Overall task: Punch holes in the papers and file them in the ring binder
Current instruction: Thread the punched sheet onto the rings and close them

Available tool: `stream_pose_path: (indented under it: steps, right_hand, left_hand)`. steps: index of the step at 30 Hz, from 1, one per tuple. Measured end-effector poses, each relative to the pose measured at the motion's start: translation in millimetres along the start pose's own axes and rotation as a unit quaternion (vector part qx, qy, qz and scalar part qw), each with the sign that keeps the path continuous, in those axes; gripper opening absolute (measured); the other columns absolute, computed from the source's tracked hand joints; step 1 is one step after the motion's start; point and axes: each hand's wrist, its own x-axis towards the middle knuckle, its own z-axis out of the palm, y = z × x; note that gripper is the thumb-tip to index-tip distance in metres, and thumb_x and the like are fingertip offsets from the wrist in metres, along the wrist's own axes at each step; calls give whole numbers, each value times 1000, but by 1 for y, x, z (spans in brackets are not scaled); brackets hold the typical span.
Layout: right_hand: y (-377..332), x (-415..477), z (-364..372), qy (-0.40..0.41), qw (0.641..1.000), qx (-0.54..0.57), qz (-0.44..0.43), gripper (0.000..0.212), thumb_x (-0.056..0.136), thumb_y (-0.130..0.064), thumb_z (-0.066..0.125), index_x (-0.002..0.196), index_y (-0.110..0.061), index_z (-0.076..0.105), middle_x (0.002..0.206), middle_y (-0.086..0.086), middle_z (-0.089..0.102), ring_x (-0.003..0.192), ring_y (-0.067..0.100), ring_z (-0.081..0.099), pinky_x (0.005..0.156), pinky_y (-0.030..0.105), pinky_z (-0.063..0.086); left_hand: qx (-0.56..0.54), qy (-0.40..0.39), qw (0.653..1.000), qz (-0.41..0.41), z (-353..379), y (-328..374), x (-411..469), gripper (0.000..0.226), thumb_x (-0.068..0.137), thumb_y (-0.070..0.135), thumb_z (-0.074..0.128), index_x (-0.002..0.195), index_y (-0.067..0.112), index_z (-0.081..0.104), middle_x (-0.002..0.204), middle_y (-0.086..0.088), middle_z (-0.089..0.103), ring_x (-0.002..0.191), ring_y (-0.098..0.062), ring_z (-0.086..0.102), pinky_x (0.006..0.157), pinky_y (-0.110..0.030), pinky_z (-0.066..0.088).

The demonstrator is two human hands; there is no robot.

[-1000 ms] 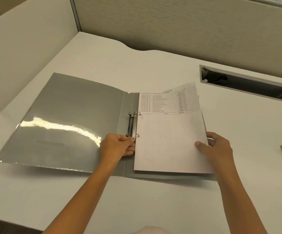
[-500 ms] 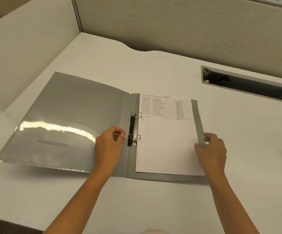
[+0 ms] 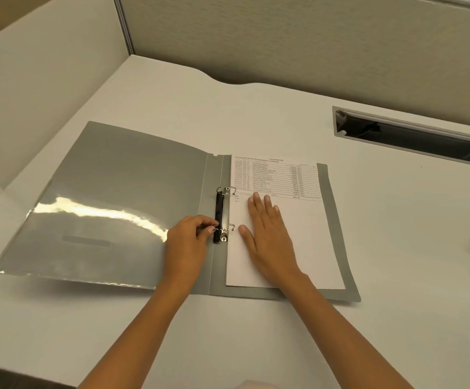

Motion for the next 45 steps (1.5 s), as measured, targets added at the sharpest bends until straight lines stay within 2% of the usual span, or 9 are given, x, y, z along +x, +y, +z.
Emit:
stream_pose_path:
  steps: [10, 13, 16, 18, 22, 30, 35, 40, 45]
  right_hand:
    - [35, -15, -3, 25, 997, -33, 70, 70, 96, -55, 9, 155, -19, 3, 162, -5, -1, 149, 11, -5, 122, 34, -3]
    - [36, -15, -7, 44, 995, 35, 87, 66, 98, -52, 17, 154, -18, 11, 162, -4, 6, 149, 9, -1, 122, 29, -3]
    - [23, -17, -21, 123, 965, 198, 121, 45, 99, -31, 46, 142, -16, 44, 149, -3, 42, 142, 12, 31, 119, 29, 20]
    - [7, -17, -30, 178, 951, 235, 90, 31, 94, -19, 58, 125, -17, 61, 126, -5, 62, 119, 7, 53, 106, 22, 39]
    - [-22, -10, -32, 117, 913, 380, 92, 16, 86, -12, 68, 101, -16, 73, 98, -7, 72, 90, 5, 66, 82, 15, 51]
    - [-27, -6, -16, 84, 856, 489, 148, 7, 80, -2, 71, 84, -7, 74, 82, 4, 73, 76, 12, 69, 69, 19, 55]
    - [-27, -8, -11, 105, 876, 460, 100, 6, 83, -2, 71, 86, -5, 74, 82, 3, 70, 66, 13, 67, 61, 23, 57]
    - [-29, -7, -7, 104, 867, 469, 133, 6, 85, -1, 67, 84, -5, 72, 80, 3, 69, 63, 17, 66, 59, 27, 58]
    - [-35, -3, 1, 118, 879, 431, 166, 11, 85, 1, 63, 79, -8, 67, 78, 0, 67, 67, 17, 65, 58, 31, 58]
  left_hand:
    - [2, 30, 1000, 8, -1, -1, -3, 10, 83, 11, 71, 89, 18, 74, 83, 9, 65, 75, 3, 59, 67, -6, 41]
    - [-4, 34, 999, 10, 0, -1, -4, 10, 82, 10, 71, 88, 17, 74, 83, 9, 66, 74, 3, 60, 65, -3, 42]
    - [-30, 30, 999, 0, 0, 0, -3, 10, 82, 9, 72, 89, 16, 74, 83, 6, 70, 74, -1, 64, 68, -11, 51]
    - [-67, 28, 997, -17, 0, 1, -3, 12, 82, 5, 71, 88, 15, 74, 80, 3, 71, 70, -6, 67, 66, -18, 56]
    - [-118, 32, 992, -33, 1, 0, -2, 14, 84, -2, 66, 86, 10, 73, 77, -1, 71, 65, -10, 69, 61, -13, 54]
    - [-137, 31, 990, -23, 4, 1, 2, 18, 84, -6, 63, 82, 9, 73, 77, -1, 71, 68, -7, 69, 58, -13, 54]
    - [-120, 22, 992, -25, 7, -3, 5, 19, 85, 2, 65, 83, 19, 74, 79, 7, 73, 71, -6, 69, 64, -23, 59]
    - [-45, 57, 997, -29, 14, -7, 3, 18, 87, 18, 66, 78, 33, 69, 72, 16, 71, 62, -4, 66, 63, -37, 58]
    - [-16, 81, 996, -26, 17, -5, 3, 24, 86, 23, 67, 72, 42, 64, 71, 19, 69, 63, -6, 65, 60, -39, 57]
